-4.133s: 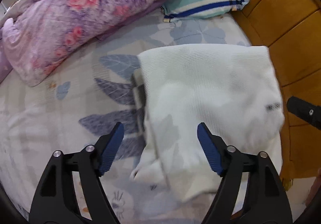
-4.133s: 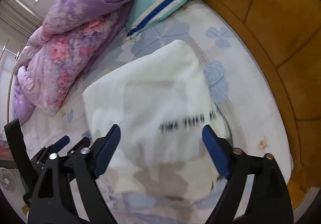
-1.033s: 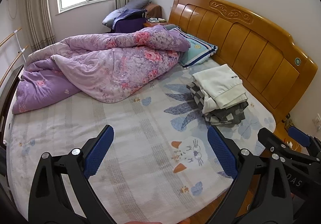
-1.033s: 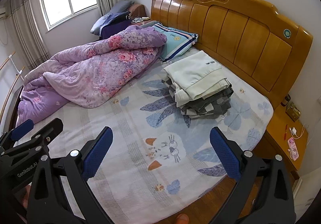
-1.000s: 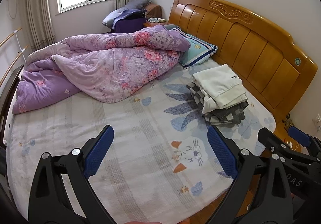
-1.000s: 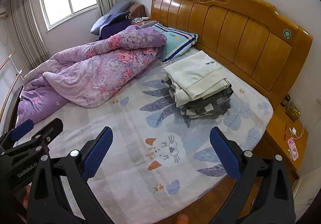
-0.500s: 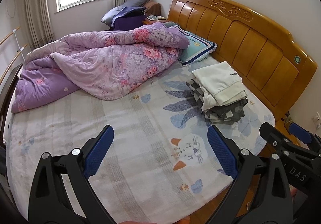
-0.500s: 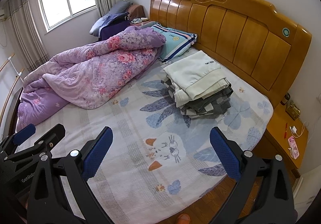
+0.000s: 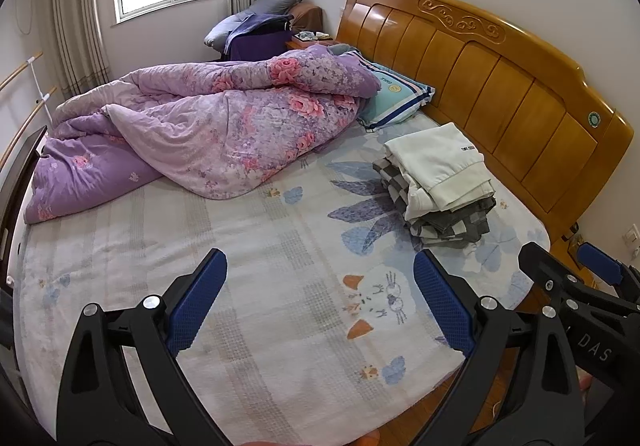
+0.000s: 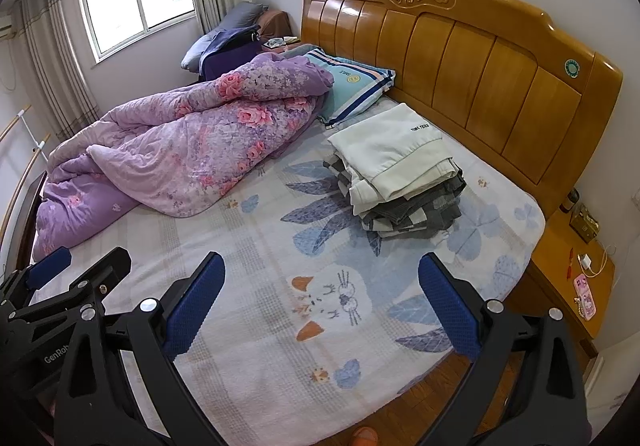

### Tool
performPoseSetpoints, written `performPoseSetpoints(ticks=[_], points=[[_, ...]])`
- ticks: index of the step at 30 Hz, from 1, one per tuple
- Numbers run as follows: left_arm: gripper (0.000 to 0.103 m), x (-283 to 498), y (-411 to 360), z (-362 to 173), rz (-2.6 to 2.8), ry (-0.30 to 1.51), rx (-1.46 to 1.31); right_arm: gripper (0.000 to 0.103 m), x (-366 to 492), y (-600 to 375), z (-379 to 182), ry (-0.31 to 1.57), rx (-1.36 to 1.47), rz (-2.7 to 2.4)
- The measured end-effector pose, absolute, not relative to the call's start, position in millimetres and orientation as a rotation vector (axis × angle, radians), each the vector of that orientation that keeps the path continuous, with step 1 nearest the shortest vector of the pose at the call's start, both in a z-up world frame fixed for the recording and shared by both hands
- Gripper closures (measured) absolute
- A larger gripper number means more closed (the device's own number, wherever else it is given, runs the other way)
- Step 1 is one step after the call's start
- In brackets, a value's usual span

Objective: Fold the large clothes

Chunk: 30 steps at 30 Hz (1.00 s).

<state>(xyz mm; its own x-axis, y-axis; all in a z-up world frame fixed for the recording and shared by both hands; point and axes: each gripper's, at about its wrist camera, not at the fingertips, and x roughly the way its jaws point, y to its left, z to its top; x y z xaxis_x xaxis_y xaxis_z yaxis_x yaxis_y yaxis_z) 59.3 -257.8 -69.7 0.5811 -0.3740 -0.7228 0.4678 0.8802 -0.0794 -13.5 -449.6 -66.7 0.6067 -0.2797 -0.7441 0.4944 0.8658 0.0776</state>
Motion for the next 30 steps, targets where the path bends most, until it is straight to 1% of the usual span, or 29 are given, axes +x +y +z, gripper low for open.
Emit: performPoseSetpoints(ticks=[30], points=[[0.009,55,-244,-72,-0.506,0.819,0.125,0.009,-8,-449,-68,0.81,0.248,-0.458]])
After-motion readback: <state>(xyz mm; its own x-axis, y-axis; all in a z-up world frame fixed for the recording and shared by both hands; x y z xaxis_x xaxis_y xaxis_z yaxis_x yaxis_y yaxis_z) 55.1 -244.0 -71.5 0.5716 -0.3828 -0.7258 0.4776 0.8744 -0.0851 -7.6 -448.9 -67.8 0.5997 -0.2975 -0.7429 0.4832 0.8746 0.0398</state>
